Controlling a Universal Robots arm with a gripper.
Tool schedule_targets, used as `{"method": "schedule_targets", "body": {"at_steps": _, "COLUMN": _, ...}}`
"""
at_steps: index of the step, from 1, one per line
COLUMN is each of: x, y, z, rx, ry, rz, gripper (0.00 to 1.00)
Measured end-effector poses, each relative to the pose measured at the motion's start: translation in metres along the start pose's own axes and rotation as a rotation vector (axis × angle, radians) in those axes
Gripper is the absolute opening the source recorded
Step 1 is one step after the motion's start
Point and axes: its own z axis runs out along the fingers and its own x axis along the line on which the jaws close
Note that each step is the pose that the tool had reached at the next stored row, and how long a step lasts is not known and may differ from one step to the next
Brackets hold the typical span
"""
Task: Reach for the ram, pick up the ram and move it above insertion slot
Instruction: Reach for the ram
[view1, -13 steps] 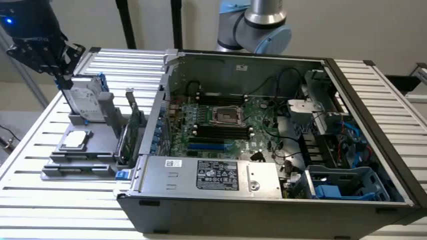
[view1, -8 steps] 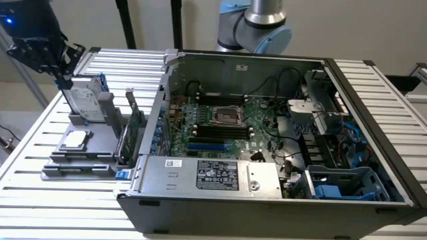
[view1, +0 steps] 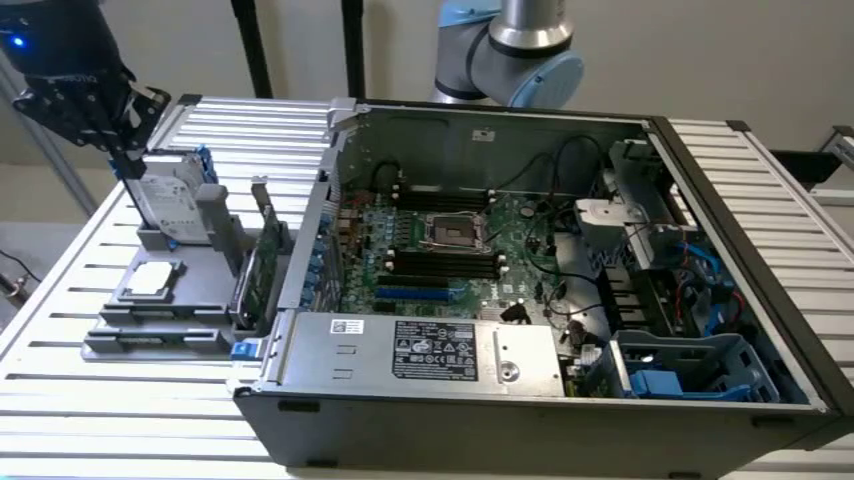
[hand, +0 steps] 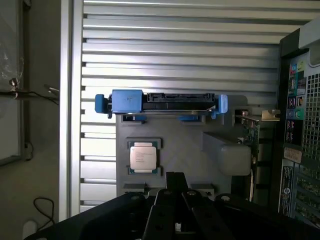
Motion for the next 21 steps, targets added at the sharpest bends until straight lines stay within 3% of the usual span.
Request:
{"method": "schedule_targets", "body": {"at_steps": 6, "x": 0.000, "y": -0.0056, "z": -0.0003, "rx": 0.0001, "ry": 0.0004, "rz": 0.000, "gripper": 0.11}}
{"method": "schedule_targets", "body": {"at_steps": 17, "x": -0.001, "y": -0.0538, "z": -0.0011, "rx": 0.0001, "ry": 0.0067, "rz": 0.000, "gripper": 0.11}}
{"method": "schedule_targets", "body": {"at_steps": 21, "x": -0.004, "y": -0.0644, "z": -0.0002, "rx": 0.0016, "ry": 0.0090, "rz": 0.000, "gripper": 0.11}}
